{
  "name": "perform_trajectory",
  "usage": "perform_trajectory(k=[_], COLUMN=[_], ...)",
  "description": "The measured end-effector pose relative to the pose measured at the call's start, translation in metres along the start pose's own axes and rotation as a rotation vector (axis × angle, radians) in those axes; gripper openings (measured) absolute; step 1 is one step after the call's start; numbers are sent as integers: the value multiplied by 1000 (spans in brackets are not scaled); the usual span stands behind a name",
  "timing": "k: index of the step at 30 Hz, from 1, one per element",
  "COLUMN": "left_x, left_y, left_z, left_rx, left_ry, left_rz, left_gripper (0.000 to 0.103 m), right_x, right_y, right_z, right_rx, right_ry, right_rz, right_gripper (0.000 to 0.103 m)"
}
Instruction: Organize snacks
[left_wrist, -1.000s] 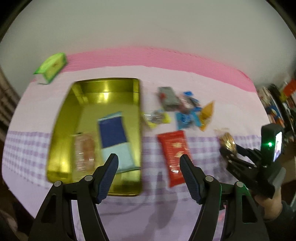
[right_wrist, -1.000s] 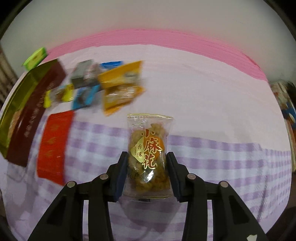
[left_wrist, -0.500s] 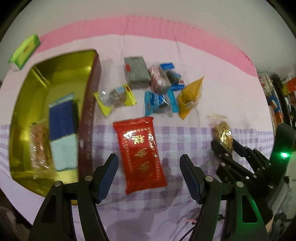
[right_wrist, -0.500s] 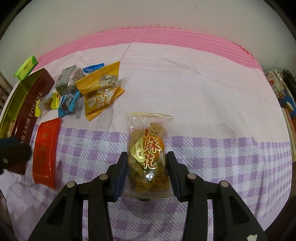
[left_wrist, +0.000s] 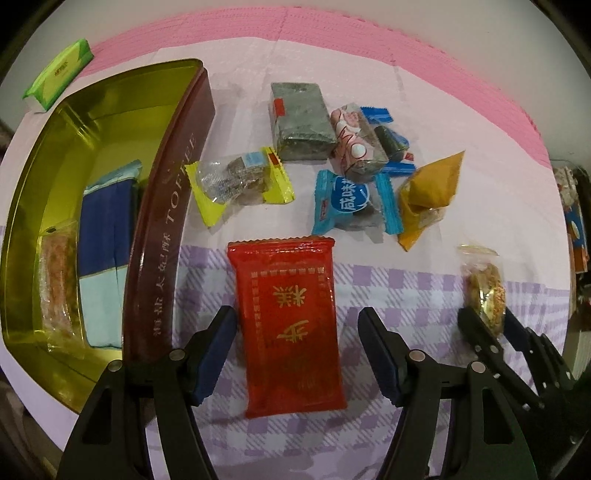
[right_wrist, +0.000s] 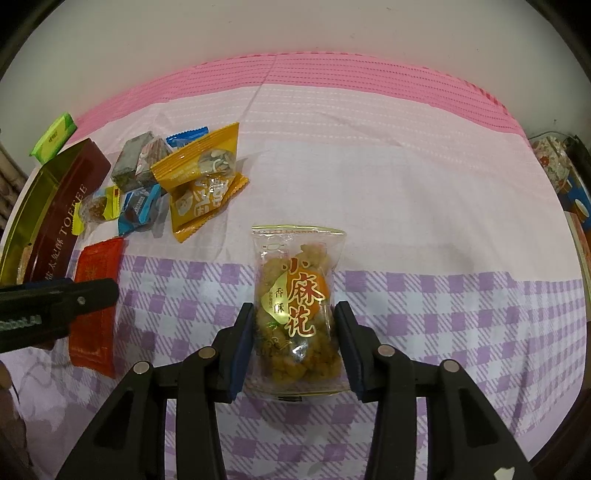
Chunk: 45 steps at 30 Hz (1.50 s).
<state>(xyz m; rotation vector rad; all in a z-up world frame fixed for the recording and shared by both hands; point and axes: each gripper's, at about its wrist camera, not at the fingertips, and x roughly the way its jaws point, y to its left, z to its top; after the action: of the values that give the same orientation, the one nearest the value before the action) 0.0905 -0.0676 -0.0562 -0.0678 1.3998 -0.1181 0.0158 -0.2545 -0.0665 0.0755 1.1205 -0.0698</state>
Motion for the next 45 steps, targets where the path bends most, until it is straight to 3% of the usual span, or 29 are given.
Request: perform_trajectory(k=[11,30,41,45], left_x=[9,-5,-56,-81], left_y=[-16,-32,-40,-26], left_z=[-5,-49,-62,-51], left_rx=[50,143,193,192], left_ry=[-31,-27,-88,-126], left_rz=[50,13,-53,-66], left_gripper=[52,46,45,45], right_x=[0,1,1,1], right_y=[-2,2,2,2], right_z=[1,-1,0,0], right_rx=[2,-7,-10,-10], right_ry=[1,0,1,0], right_rz=[4,-14,-13,-14], right_gripper=[44,43,43,43])
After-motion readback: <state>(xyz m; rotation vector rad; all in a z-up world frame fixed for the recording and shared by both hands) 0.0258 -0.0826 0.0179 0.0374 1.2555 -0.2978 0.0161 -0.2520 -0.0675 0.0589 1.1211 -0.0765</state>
